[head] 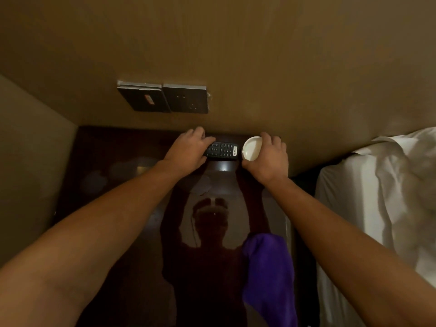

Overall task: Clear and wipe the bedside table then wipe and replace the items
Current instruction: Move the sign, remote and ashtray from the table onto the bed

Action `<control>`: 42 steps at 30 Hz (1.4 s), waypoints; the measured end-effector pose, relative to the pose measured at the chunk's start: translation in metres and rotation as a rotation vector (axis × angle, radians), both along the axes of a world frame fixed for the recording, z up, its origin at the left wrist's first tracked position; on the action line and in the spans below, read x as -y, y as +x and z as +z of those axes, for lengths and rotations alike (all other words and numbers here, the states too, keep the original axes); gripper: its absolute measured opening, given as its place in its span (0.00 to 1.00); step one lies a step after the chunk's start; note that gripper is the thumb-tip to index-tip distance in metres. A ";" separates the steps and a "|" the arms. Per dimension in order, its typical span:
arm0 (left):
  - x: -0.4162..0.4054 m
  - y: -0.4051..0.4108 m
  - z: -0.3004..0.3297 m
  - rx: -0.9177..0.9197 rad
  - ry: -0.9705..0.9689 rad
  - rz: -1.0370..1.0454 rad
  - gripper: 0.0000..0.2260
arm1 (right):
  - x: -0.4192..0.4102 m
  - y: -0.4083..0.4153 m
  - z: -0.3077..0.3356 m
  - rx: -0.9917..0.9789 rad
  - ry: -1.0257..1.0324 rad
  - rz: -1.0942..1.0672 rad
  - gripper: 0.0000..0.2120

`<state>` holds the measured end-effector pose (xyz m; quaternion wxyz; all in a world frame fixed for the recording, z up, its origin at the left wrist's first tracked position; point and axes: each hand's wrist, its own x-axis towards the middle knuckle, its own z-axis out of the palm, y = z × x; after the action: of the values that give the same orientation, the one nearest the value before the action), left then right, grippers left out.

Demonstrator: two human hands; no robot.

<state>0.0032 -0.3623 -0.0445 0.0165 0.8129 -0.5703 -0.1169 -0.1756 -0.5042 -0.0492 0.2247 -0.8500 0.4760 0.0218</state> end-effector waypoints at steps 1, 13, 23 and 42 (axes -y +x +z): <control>-0.002 0.000 0.002 -0.010 0.000 0.004 0.27 | -0.003 0.000 0.000 0.010 0.000 -0.008 0.42; -0.003 -0.047 0.117 -0.075 -0.009 -0.107 0.27 | -0.007 -0.070 0.105 0.066 -0.087 -0.116 0.40; -0.020 -0.115 0.203 -0.102 -0.153 -0.307 0.27 | -0.067 -0.165 0.204 0.171 -0.178 -0.329 0.41; -0.059 -0.331 0.303 -0.070 -0.205 -0.744 0.17 | -0.210 -0.409 0.289 0.154 -0.252 -0.748 0.41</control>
<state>-0.3277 -0.3028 0.2584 0.0736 0.5403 -0.8339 -0.0851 -0.5849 -0.2945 0.2393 0.1462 -0.6381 0.7333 -0.1835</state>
